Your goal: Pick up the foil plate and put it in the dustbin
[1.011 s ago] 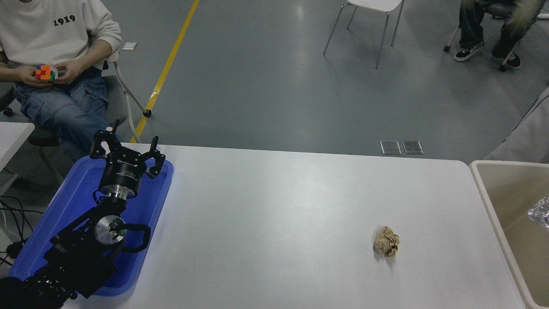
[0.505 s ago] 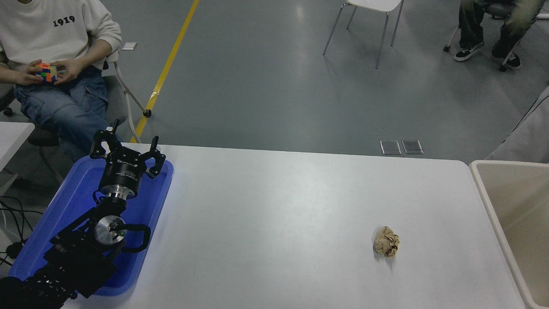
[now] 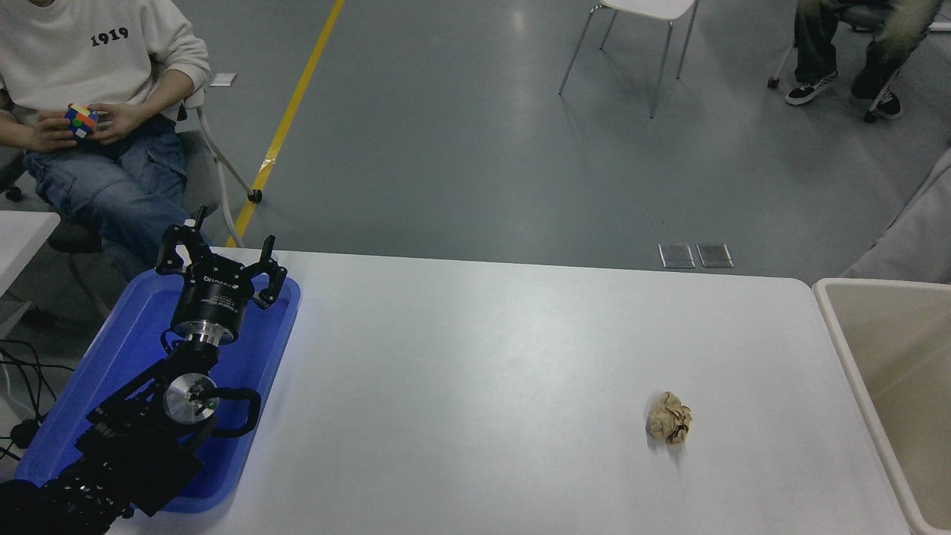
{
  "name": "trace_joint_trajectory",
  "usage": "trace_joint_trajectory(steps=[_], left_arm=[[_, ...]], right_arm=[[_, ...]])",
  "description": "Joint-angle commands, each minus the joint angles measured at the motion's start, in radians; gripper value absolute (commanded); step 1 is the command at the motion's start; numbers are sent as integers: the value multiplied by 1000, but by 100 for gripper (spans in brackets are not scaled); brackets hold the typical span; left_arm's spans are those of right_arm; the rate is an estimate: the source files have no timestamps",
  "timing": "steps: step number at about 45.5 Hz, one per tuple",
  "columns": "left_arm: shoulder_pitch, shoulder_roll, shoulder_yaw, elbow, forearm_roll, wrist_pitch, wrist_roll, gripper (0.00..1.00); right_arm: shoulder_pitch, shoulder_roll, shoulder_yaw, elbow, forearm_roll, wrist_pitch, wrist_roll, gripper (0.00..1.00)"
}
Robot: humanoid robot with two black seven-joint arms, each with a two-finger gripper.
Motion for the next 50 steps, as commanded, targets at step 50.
trace_joint_trajectory(steps=[50], left_arm=[[-1,0,0,0,0,2,0,100]], right_arm=[[1116,130,-664,595,-76,935,-1,100]])
